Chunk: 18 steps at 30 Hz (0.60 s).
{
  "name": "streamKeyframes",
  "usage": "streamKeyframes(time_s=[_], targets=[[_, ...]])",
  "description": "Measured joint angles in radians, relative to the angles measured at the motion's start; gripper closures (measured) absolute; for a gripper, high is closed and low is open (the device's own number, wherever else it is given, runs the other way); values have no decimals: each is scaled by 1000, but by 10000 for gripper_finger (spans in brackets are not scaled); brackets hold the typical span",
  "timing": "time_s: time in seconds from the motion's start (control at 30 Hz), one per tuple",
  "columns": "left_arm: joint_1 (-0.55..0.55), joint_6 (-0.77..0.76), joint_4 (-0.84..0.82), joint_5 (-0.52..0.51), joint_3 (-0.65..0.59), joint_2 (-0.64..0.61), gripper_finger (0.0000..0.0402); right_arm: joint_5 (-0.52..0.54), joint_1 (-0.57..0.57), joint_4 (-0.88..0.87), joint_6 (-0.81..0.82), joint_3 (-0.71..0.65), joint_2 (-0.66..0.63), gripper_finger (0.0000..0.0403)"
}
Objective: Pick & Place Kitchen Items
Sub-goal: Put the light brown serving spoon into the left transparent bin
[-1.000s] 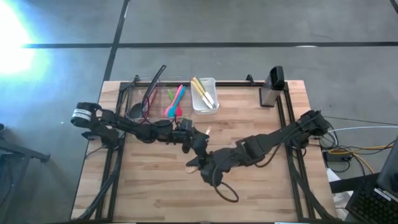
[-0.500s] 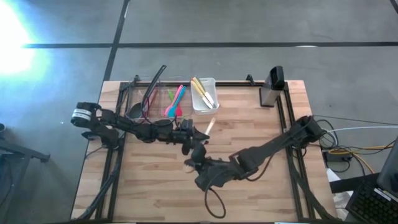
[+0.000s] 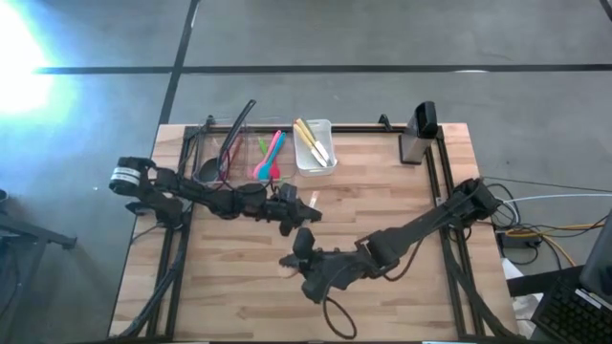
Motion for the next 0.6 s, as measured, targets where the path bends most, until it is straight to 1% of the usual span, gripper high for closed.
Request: streamKeyframes(time_s=[0.1, 0.13, 0.27, 0.43, 0.53, 0.6], targets=[[0, 14, 12, 28, 18, -1, 350, -14, 3, -5, -12, 0, 0, 394], [1, 24, 14, 36, 24, -1, 355, -14, 3, -5, -20, -1, 0, 394], [2, 77, 12, 48, 35, 0, 355, -20, 2, -6, -16, -1, 0, 394], [2, 99, 9, 53, 35, 1, 354, -30, 2, -26, 0, -2, 0, 392], [2, 119, 14, 53, 35, 1, 354, -21, 4, -23, 57, -3, 1, 373], [8, 136, 20, 53, 36, 1, 354, 16, 15, -27, 88, -3, 2, 351]])
